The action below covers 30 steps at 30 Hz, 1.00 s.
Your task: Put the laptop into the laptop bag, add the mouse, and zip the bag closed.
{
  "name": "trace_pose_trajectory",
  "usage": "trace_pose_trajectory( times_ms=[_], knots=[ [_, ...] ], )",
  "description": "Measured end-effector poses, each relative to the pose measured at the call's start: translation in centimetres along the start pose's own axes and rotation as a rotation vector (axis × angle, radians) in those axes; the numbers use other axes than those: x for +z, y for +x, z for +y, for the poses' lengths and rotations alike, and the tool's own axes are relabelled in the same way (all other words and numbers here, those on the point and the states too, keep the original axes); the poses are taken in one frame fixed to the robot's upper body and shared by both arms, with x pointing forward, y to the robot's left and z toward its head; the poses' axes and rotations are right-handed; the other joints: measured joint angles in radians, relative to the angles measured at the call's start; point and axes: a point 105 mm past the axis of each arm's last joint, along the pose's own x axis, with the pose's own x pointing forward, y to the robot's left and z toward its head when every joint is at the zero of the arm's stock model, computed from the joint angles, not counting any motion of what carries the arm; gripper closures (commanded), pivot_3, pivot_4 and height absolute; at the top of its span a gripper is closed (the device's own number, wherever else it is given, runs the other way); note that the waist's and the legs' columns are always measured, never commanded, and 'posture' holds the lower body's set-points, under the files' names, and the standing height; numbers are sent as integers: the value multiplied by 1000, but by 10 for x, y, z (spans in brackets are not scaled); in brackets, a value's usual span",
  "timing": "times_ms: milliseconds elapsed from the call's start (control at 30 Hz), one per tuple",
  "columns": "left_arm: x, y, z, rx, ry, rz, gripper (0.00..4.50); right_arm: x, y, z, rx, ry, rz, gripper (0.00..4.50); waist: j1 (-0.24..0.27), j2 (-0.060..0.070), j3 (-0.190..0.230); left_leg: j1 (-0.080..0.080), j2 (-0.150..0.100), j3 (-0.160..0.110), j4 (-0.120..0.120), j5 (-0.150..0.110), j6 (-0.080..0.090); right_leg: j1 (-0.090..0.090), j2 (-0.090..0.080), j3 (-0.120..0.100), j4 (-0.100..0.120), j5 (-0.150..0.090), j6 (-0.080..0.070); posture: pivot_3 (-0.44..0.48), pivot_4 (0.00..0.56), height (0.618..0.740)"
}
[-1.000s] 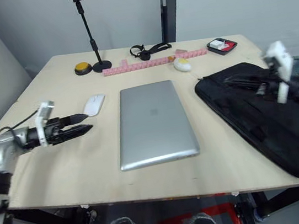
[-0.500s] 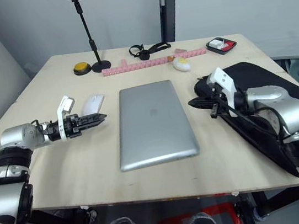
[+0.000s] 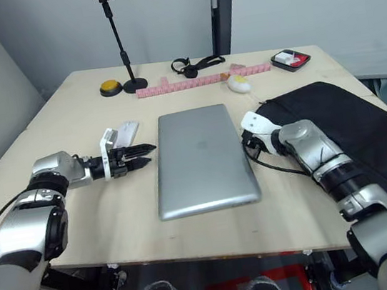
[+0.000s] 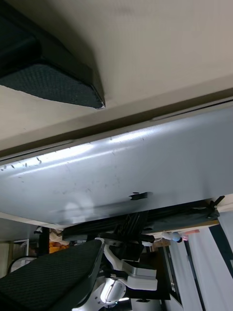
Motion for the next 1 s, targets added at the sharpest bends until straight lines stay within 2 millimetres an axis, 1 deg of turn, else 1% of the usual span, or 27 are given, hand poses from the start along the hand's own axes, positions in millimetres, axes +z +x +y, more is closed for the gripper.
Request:
trace_pose_trajectory(
  times_ms=[67,133,333,567,633,700,767,900,1000],
  knots=[
    [-2,3,1,5,5,10,0,1,4,3,-4,13,-1,4463,-4,0,0,8,0,0,-1,0,0,7,0,0,0,0,0,0,150,739],
    [-3,5,2,9,13,17,0,2,7,6,-7,39,-4,4463,-7,0,0,12,0,0,-3,0,0,10,-1,0,-1,0,0,0,150,739],
    [-6,9,0,-5,15,32,0,8,11,14,15,130,-30,4463,-11,1,-1,12,0,0,-5,0,0,10,-1,0,-4,0,0,0,150,739],
    [-6,9,-1,-11,14,38,0,9,10,15,32,190,-34,4463,-11,1,-1,12,0,0,-9,0,0,10,-1,-1,-6,0,0,0,150,739],
    [-6,9,-2,-20,4,36,0,14,9,20,73,210,-50,4463,-12,2,-1,12,0,0,-11,0,-1,10,-1,-2,-8,0,0,0,150,739],
    [-6,9,-3,-32,-5,34,0,22,11,28,111,201,-68,4463,-12,2,-1,12,0,0,-14,1,-1,9,-1,-2,-10,0,0,0,150,739],
    [-7,12,-6,-44,-2,42,0,25,13,33,135,195,-77,4463,-9,3,-1,11,0,0,-16,1,-2,9,-1,-3,-12,0,0,0,150,739],
    [-9,12,-6,-40,23,71,0,26,12,34,144,183,-81,4463,-7,3,-1,10,-1,1,-19,1,-2,9,-1,-4,-18,0,0,0,150,739],
    [-8,10,-5,-31,31,69,0,27,12,34,145,175,-83,4463,-7,3,-1,10,-1,1,-20,1,-2,9,-1,-4,-18,0,0,0,150,739]
  ],
)
